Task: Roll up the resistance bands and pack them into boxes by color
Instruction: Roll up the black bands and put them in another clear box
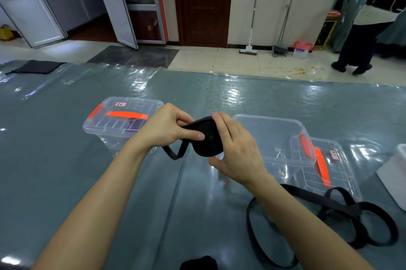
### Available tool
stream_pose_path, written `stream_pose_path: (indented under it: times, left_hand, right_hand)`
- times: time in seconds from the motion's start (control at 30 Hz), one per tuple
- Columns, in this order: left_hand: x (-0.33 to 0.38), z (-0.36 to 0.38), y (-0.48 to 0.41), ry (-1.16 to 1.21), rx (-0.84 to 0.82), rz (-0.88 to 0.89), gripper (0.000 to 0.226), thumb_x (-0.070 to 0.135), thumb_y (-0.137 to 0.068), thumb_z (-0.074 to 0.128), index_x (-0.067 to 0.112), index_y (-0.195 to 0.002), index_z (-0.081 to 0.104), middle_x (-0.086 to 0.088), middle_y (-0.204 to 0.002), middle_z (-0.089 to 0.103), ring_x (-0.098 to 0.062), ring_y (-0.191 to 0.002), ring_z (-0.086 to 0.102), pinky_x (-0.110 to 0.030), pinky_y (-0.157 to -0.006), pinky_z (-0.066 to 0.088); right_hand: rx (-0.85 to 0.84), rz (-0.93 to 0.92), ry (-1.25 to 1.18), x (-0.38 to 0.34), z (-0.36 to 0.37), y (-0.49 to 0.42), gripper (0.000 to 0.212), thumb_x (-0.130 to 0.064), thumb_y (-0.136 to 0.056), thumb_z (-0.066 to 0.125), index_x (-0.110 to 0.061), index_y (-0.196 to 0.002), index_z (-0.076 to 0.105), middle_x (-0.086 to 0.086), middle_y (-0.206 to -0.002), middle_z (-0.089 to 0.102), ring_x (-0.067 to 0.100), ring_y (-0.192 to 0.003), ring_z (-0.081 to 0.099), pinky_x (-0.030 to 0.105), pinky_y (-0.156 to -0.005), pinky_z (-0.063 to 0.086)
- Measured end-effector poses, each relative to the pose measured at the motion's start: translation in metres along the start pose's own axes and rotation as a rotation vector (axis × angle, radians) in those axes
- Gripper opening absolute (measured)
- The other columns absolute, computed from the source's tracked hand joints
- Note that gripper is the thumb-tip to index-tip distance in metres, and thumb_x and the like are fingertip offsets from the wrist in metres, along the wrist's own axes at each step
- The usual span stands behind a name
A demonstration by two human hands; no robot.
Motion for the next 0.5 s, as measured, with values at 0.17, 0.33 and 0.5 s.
stream_pose_path:
  times: [0.17,0.33,0.5]
  left_hand:
    - [-0.01,0.002,0.011,0.136,-0.07,0.019,0.037,0.012,-0.082,0.095,0.024,-0.115,0.083,0.0,-0.105,0.085,-0.021,-0.1,0.082,-0.034,-0.081,0.068]
    - [-0.065,0.003,0.022,0.058,0.107,-0.083,0.027,0.0,-0.094,0.081,0.018,-0.114,0.079,0.002,-0.109,0.084,-0.015,-0.105,0.079,-0.037,-0.101,0.063]
    - [-0.102,0.04,0.026,0.602,0.381,-0.158,0.026,-0.006,-0.1,0.072,0.009,-0.12,0.077,-0.024,-0.107,0.079,-0.03,-0.1,0.082,-0.04,-0.089,0.068]
  right_hand:
    - [0.055,0.042,0.003,0.011,-0.008,0.0,0.098,-0.033,-0.071,0.083,-0.005,-0.157,0.046,0.01,-0.155,0.052,0.036,-0.11,0.064,0.046,-0.087,0.056]
    - [0.133,0.16,-0.012,0.029,-0.02,0.008,0.095,-0.033,-0.073,0.084,-0.005,-0.156,0.047,0.009,-0.153,0.053,0.031,-0.123,0.062,0.043,-0.094,0.058]
    - [0.121,0.247,-0.039,0.03,-0.008,0.022,0.096,-0.038,-0.074,0.082,-0.01,-0.158,0.043,0.006,-0.154,0.052,0.027,-0.122,0.061,0.04,-0.096,0.057]
Point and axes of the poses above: each hand's wrist, its own y-axis away from the middle knuckle, its own z-axis out of the palm, x = y × z, the point moved 6 cm from there along -y, towards the middle knuckle
